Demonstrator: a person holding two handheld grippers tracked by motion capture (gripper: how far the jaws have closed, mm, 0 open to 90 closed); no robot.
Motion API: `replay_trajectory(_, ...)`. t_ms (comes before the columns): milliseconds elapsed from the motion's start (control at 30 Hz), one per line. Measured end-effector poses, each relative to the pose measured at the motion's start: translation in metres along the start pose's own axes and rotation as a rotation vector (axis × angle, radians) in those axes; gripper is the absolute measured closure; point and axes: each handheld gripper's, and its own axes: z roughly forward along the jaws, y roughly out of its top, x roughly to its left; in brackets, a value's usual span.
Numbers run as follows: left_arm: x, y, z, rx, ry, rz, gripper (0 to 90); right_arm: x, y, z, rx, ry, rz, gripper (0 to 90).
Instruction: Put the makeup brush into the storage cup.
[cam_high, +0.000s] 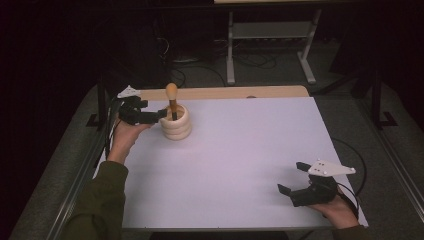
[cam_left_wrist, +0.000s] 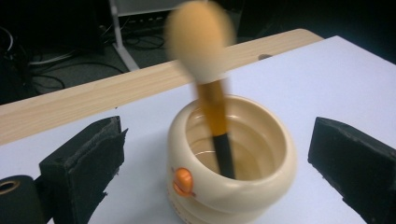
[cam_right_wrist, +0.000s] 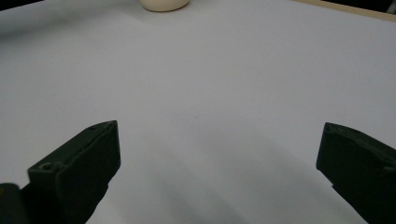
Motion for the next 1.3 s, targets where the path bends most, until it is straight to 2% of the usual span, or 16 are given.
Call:
replay_trajectory(267,-0.008,-0.01,-0.014,-0.024,-0.017,0.019,1.5,0.0,0.001,0.0,0.002,0.0,-0.002,0.0)
replay_trajectory(400,-0.012,-0.016,-0.018,-0.014,-0.036,0.015,0.0,-0.001,0.001,0.0,-0.002,-0.001,-0.002,0.0)
replay_trajectory(533,-0.017,-0.021,-0.022,0.002,-0.049,0.028,0.0,-0.002,0.002,0.001,-0.003,0.004,0.001,0.0)
replay_trajectory(600,-0.02,-0.024,-0.025,-0.008,-0.058,0.026,0.0,-0.003,0.002,0.002,-0.005,0.003,0.0,0.0)
replay_trajectory(867,-0.037,-0.039,-0.033,0.021,-0.099,0.045,0.0,-0.004,0.002,0.001,-0.007,0.004,0.003,0.0)
replay_trajectory(1300,-0.06,-0.069,-0.062,0.02,-0.119,0.069,0.0,-0.003,0.003,0.0,-0.008,-0.003,-0.004,0.0)
